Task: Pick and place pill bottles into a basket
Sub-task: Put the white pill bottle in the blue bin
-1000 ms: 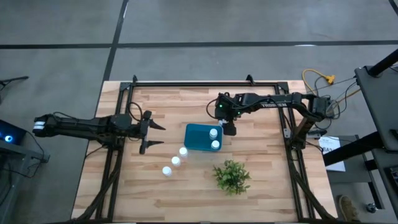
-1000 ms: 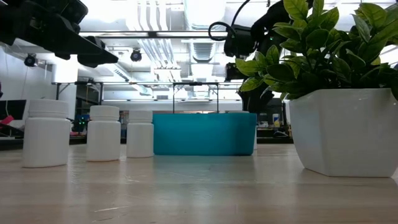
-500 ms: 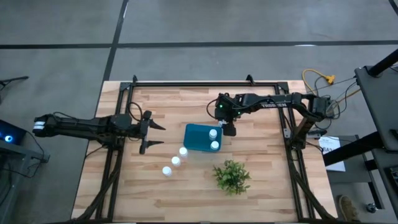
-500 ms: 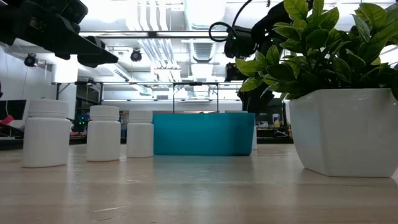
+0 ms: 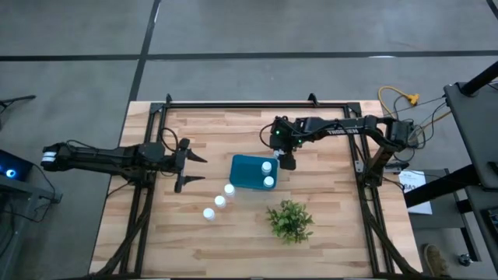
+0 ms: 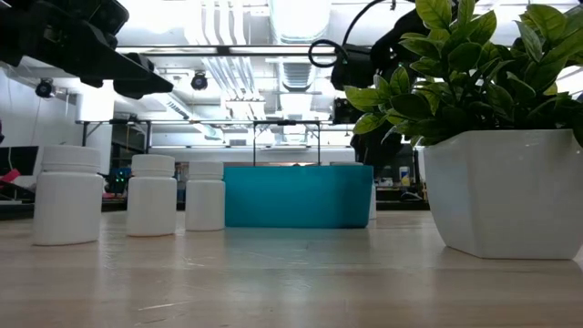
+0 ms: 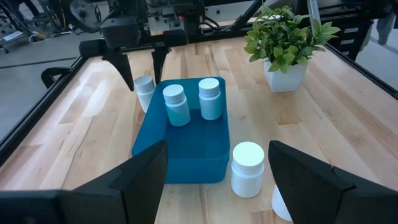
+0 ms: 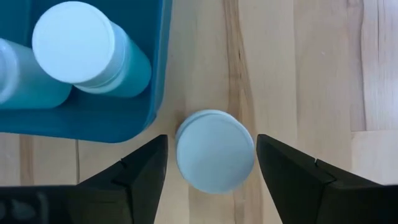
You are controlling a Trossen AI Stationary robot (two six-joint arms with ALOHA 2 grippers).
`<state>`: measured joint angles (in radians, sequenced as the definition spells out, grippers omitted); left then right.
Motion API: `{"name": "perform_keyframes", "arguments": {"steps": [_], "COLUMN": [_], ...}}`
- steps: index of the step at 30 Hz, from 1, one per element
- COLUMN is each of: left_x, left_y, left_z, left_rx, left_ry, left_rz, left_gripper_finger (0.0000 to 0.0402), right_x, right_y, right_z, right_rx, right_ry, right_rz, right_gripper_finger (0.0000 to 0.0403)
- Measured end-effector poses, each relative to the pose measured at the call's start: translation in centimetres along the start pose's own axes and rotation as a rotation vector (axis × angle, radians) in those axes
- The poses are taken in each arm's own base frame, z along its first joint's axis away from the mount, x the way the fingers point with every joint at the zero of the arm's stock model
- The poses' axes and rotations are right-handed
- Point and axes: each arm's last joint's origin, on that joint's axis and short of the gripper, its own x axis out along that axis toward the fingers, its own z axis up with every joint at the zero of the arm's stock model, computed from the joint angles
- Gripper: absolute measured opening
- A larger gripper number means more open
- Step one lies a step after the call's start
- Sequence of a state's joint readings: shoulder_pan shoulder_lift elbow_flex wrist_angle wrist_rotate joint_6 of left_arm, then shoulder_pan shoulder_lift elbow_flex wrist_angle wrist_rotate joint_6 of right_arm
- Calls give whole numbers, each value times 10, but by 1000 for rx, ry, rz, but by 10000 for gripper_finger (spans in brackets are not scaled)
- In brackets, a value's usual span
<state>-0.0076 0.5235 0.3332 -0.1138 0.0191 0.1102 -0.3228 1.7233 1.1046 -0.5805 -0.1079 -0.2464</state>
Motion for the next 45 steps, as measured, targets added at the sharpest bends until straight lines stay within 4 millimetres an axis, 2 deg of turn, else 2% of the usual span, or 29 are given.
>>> {"name": "perform_keyframes", "arguments": {"steps": [28, 38, 45], "left_x": [0, 0, 0], "left_y": [0, 0, 0], "left_z": [0, 0, 0], "left_rx": [0, -1, -1], "left_ry": [0, 0, 0], "left_rz": [0, 0, 0], "left_gripper_finger": [261, 261, 261], "right_x": [6, 33, 32], "right_y": [0, -3, -3], "right_z": [-1, -6, -5], "right_rx": [1, 9, -7], "right_ry": [-48, 19, 12], "right_rz": [22, 56, 54], "right_gripper_finger": [233, 233, 232]}}
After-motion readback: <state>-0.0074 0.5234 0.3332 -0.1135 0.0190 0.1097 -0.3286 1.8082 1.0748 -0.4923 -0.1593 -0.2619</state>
